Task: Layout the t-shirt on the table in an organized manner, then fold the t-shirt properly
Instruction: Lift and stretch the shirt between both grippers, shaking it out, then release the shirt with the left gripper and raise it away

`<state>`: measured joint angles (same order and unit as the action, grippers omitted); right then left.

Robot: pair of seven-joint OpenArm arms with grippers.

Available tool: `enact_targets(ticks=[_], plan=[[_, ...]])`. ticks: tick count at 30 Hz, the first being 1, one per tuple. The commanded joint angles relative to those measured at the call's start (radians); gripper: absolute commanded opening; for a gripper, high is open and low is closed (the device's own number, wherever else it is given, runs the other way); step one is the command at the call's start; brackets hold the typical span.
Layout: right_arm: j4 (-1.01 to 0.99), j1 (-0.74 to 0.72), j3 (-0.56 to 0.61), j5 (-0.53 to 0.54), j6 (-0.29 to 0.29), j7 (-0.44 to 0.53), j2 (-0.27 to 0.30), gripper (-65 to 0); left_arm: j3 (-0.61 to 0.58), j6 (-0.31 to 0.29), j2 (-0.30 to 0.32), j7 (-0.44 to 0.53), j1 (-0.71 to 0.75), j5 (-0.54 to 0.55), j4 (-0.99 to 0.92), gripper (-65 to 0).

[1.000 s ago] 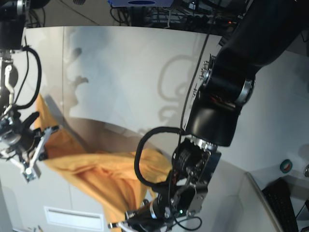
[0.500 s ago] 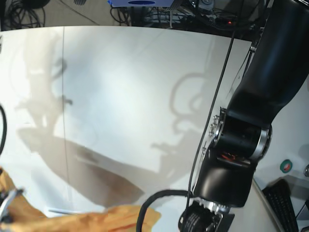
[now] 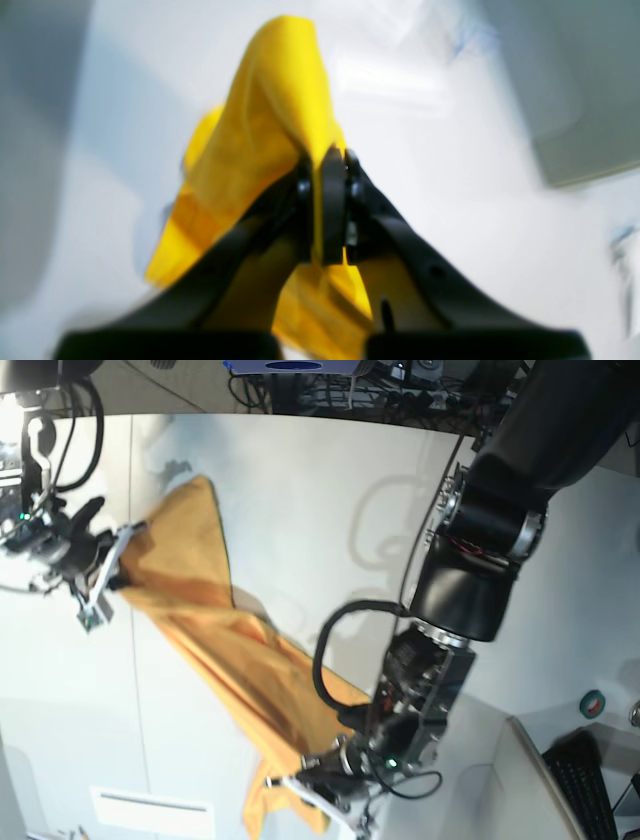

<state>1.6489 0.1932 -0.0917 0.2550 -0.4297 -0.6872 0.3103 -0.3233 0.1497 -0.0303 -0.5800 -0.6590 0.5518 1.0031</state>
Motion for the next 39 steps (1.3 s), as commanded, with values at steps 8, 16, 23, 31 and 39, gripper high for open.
enact_targets(ticks=[8,16,23,31,39], plan=[[-0.032,0.087,0.077,-0.024,0.01,0.002,0.033,-65.0,0.008,0.0,-0.127,0.18,-0.069,-0.164,-0.007,-65.0],[-0.031,0.116,0.289,-0.026,0.012,0.005,0.053,-65.0,-0.23,0.003,-0.127,0.397,-0.157,-0.161,-0.1,-65.0],[-0.029,0.119,0.335,-0.024,0.013,0.005,0.051,-65.0,-0.435,-0.035,-0.127,0.576,-0.144,-0.16,-0.332,-2.1],[0.029,0.104,0.307,-0.024,0.019,0.01,0.051,-65.0,-0.363,-0.069,-0.127,0.636,-0.107,-0.16,-0.376,0.0],[-0.032,-0.067,0.059,-0.026,0.019,0.01,-0.112,-65.0,-0.167,-0.069,-0.127,0.635,-0.009,-0.16,-0.372,0.0]])
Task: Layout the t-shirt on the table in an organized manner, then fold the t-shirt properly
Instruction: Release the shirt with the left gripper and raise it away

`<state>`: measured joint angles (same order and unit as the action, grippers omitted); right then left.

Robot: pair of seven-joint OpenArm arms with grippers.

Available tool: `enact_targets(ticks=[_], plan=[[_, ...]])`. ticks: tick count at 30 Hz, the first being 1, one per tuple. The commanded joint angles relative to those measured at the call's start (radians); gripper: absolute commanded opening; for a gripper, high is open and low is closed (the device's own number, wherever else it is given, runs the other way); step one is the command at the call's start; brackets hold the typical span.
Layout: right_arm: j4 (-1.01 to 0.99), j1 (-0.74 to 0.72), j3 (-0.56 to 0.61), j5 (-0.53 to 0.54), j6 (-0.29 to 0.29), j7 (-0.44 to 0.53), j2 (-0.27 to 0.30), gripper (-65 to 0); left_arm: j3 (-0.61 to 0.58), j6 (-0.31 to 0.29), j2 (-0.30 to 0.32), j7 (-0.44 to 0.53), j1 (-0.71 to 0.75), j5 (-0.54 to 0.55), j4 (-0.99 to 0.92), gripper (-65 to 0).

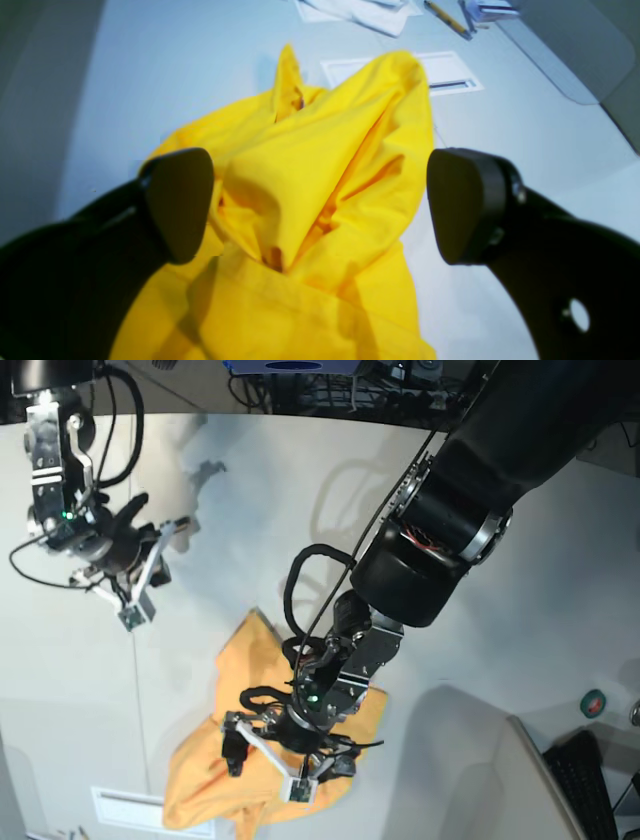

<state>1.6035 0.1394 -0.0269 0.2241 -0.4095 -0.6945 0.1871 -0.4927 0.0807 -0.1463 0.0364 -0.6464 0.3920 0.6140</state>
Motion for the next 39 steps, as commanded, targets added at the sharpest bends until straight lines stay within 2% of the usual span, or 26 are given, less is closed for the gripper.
enact_targets(ticks=[1,3,5,6,8,9,10,11,12,15,19,24,28,39], plan=[[-0.015,-0.053,-0.011,0.005,-0.001,0.017,0.001,-65.0,0.036,0.0,-0.011,0.018,0.001,0.0,0.017,0.0],[-0.093,-0.134,-0.008,0.005,-0.001,0.017,-0.005,-64.8,0.127,-0.003,0.004,0.017,0.063,0.0,0.022,0.0],[-0.177,-0.215,-0.008,0.005,-0.001,0.017,-0.019,-50.6,0.187,-0.005,0.035,0.001,0.125,0.0,0.073,0.0],[-0.228,-0.255,-0.009,0.005,-0.001,0.019,-0.022,-43.5,0.219,-0.005,0.064,-0.04,0.164,0.0,0.12,-5.8],[-0.332,-0.334,-0.008,0.008,-0.001,0.04,-0.024,-32.1,0.274,-0.005,0.126,-0.151,0.244,0.0,0.268,-26.2],[-0.389,-0.366,-0.012,0.01,-0.002,0.069,-0.033,-29.3,0.308,-0.005,0.153,-0.217,0.288,0.0,0.36,-38.2],[-0.446,-0.395,-0.015,0.01,-0.004,0.105,-0.041,-28.8,0.349,-0.005,0.179,-0.27,0.336,0.0,0.447,-51.2],[-0.493,-0.418,-0.015,0.011,-0.006,0.134,-0.044,-28.8,0.388,-0.005,0.201,-0.312,0.38,0.0,0.524,-61.5],[-0.546,-0.442,-0.017,0.011,-0.006,0.166,-0.045,-28.8,0.432,-0.005,0.219,-0.356,0.428,0.0,0.61,-65.0],[-0.671,-0.493,-0.018,0.05,-0.006,0.226,-0.076,-28.7,0.544,-0.011,0.261,-0.439,0.552,0.0,0.788,-65.0],[-0.803,-0.528,-0.078,0.16,-0.006,0.284,-0.116,-28.7,0.668,-0.077,0.293,-0.478,0.673,0.0,0.871,-65.0],[-0.926,-0.565,-0.155,0.277,-0.006,0.312,-0.133,-28.4,0.839,-0.223,0.294,-0.476,0.782,0.0,0.863,-65.0],[-0.954,-0.579,-0.155,0.283,-0.007,0.312,-0.143,-28.4,0.917,-0.298,0.294,-0.476,0.824,0.0,0.863,-65.0],[-0.955,-0.576,-0.163,0.286,-0.007,0.306,-0.188,-28.7,0.926,-0.307,0.291,-0.479,0.825,-0.001,0.864,-65.0]])
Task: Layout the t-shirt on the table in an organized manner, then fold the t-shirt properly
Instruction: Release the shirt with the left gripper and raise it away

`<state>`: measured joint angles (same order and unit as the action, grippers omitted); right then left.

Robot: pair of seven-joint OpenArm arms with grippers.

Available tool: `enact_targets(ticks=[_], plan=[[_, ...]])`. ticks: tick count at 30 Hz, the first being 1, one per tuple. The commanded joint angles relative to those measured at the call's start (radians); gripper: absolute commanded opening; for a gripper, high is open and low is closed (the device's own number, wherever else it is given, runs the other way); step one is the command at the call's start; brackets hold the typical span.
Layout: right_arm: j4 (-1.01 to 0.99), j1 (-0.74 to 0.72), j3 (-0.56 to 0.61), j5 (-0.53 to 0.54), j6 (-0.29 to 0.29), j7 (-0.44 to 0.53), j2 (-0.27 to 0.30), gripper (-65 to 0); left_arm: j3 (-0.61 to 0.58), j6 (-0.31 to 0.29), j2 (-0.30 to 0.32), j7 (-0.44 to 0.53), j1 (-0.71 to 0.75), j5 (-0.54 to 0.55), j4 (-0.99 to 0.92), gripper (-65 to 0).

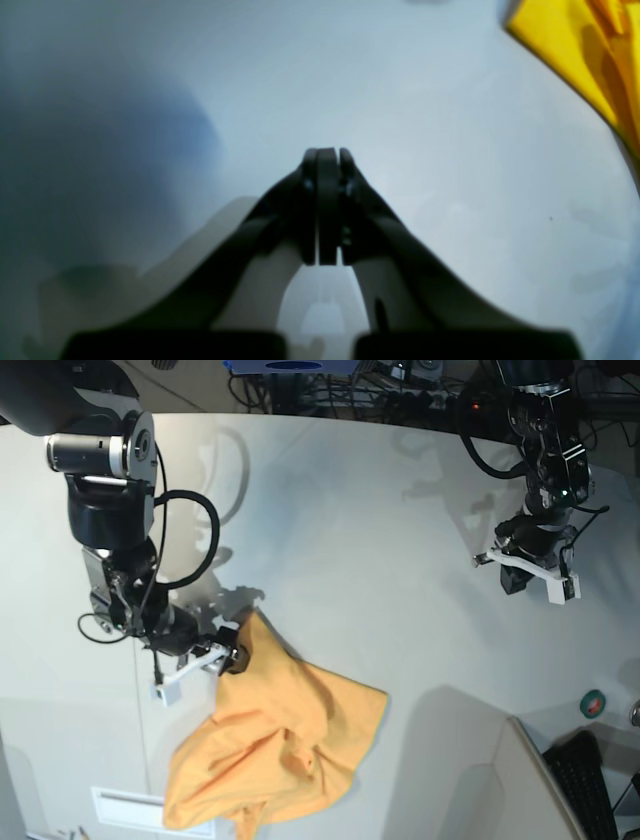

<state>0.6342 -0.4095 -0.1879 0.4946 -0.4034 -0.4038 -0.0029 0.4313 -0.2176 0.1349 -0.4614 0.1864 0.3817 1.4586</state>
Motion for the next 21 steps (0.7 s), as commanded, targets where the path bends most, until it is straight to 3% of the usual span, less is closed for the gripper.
enact_targets(ticks=[1,7,12,19,21], plan=[[0.014,-0.027,-0.002,0.016,-0.013,0.015,0.002,-28.7,0.002,-0.009,0.01,0.019,-0.008,0.009,0.02,-65.0],[-0.032,-0.024,-0.003,0.017,-0.012,0.019,-0.004,-28.8,0.008,-0.009,0.01,0.02,0.012,0.009,0.026,-65.0],[-0.034,0.014,-0.114,0.017,-0.009,0.019,-0.004,-28.8,0.008,-0.009,0.016,0.023,0.034,0.009,0.024,-65.0],[-0.035,0.011,-0.104,0.017,-0.013,0.018,-0.021,-29.0,0.008,-0.009,0.013,0.019,0.035,0.009,0.024,-65.0],[-0.034,0.008,-0.106,0.017,-0.013,0.018,-0.027,-32.3,0.008,-0.009,0.012,0.019,0.035,0.009,0.026,-65.0]])
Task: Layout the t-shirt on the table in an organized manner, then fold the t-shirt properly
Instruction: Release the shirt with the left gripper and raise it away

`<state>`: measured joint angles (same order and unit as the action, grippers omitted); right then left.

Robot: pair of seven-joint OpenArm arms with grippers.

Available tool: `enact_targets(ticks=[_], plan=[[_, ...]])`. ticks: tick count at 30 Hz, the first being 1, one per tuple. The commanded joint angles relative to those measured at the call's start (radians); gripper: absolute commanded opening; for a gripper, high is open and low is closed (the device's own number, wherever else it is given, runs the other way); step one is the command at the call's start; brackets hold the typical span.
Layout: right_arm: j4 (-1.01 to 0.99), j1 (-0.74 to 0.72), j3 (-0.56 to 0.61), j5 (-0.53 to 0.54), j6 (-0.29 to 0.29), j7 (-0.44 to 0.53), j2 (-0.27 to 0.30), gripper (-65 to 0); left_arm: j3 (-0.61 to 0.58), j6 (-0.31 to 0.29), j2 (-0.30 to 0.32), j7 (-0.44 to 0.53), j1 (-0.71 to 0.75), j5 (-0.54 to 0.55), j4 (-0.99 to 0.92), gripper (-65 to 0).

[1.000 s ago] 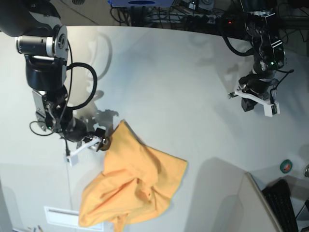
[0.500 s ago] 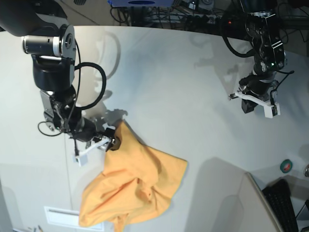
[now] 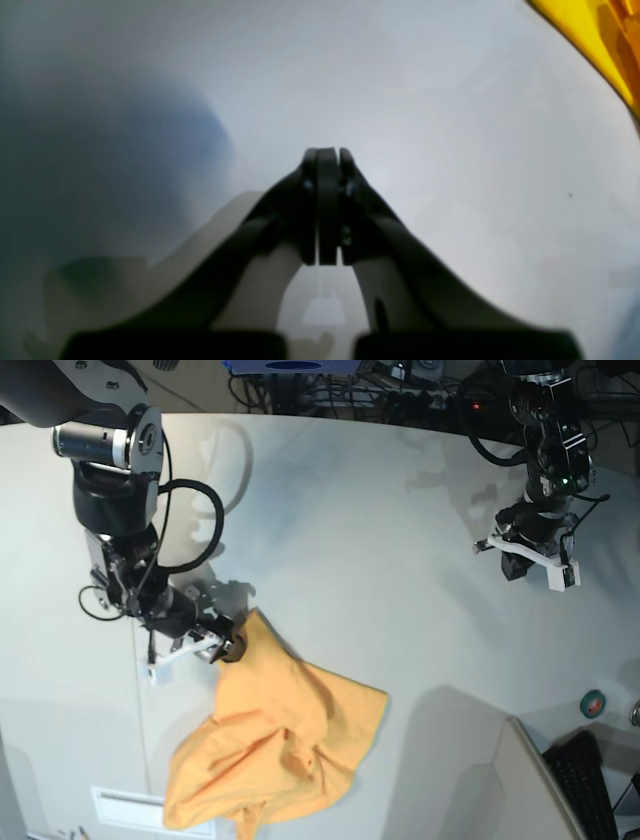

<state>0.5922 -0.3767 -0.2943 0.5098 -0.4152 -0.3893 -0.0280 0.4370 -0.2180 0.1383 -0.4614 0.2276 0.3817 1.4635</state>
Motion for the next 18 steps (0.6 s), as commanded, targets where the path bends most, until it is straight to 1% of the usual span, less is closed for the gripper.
enact_targets(ticks=[1,4,9,12,13,16,18], plan=[[0.008,-0.025,0.0,0.0,-0.001,0.003,-0.003,-35.3,0.003,-0.008,0.008,0.019,-0.006,0.009,0.021,-65.0],[0.007,-0.037,0.0,0.0,-0.001,0.002,-0.005,-44.3,0.003,-0.008,0.008,0.017,-0.006,0.009,0.021,-65.0],[0.015,-0.038,-0.006,0.0,-0.001,0.005,-0.005,-51.5,0.003,-0.008,0.011,0.022,0.01,0.009,0.019,-65.0],[0.016,-0.034,-0.006,0.0,-0.001,0.005,-0.005,-63.0,0.003,-0.008,0.011,0.022,0.013,0.009,0.016,-65.0],[0.016,-0.032,-0.006,0.0,-0.001,0.003,-0.005,-65.0,0.003,-0.008,0.011,0.022,0.013,0.009,0.013,-65.0],[0.027,-0.021,-0.006,0.0,-0.001,0.0,-0.005,-65.0,-0.004,-0.008,0.008,0.022,0.013,0.009,0.012,-65.0],[0.071,0.002,-0.004,0.0,-0.001,0.0,-0.006,-65.0,-0.005,-0.008,0.007,0.022,0.008,0.007,0.012,-65.0]])
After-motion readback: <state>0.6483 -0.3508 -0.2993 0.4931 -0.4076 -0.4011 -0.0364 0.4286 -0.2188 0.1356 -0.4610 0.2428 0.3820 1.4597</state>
